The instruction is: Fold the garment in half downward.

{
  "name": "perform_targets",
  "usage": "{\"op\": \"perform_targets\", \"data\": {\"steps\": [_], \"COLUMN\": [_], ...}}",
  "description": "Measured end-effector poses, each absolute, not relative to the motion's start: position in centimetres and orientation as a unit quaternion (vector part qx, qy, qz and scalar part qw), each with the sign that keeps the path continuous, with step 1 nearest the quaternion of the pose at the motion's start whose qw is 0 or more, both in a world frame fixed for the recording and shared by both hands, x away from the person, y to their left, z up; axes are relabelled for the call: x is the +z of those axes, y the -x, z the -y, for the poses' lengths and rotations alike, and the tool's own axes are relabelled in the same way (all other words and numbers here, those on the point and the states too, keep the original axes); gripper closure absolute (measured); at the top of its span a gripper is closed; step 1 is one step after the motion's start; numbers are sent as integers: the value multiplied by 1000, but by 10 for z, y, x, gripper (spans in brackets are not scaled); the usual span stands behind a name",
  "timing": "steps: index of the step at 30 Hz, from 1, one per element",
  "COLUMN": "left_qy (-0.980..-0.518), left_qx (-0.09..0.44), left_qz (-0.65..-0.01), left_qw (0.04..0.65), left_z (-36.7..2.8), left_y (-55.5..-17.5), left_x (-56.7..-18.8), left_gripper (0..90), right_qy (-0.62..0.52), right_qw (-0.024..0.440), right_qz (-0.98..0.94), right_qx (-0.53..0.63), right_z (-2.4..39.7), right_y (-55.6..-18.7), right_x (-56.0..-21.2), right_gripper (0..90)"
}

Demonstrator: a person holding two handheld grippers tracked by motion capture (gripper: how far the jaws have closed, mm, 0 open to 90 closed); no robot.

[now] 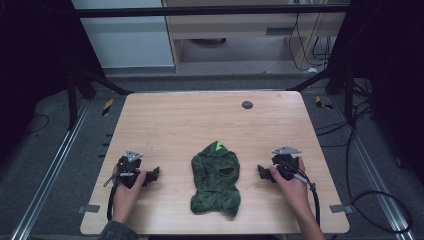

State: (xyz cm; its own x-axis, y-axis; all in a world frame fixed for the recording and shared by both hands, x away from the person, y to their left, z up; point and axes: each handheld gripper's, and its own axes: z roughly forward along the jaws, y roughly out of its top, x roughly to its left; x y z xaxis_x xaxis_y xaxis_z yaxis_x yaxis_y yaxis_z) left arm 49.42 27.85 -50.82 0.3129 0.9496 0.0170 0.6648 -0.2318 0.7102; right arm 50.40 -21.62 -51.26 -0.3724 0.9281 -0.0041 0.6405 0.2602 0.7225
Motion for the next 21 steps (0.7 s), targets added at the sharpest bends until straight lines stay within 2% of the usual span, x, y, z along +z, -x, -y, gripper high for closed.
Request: {"op": "perform_targets", "data": {"steps": [8,9,12,13,18,19,21], "left_qy": [-764,-768,-772,-771,-798,-800,-808], "left_qx": [224,220,197,186,171,169,153], "left_qz": [-519,-512,-508,-507,-466,-459,-442], "left_qw": [312,314,328,338,343,347,357], "left_z": [-274,-274,-276,-275,-255,-251,-241], "left_y": [-491,-490,-492,-493,-506,-508,-514], "left_x": [-508,-508,-504,-501,-481,-478,-471], "left_gripper": [0,0,25,58,57,59,65], "right_qy": [-506,-504,-493,-484,-445,-436,-430], "right_qw": [214,214,202,200,187,175,172], "right_qz": [-769,-772,-776,-780,-804,-811,-815], "right_qx": [328,323,337,342,347,347,348], "right_z": [212,209,207,206,191,184,181], "right_y": [-498,-497,-495,-494,-496,-499,-502], "right_x": [-512,-509,-505,-503,-488,-482,-479], "right_gripper": [17,86,115,149,297,374,395]}}
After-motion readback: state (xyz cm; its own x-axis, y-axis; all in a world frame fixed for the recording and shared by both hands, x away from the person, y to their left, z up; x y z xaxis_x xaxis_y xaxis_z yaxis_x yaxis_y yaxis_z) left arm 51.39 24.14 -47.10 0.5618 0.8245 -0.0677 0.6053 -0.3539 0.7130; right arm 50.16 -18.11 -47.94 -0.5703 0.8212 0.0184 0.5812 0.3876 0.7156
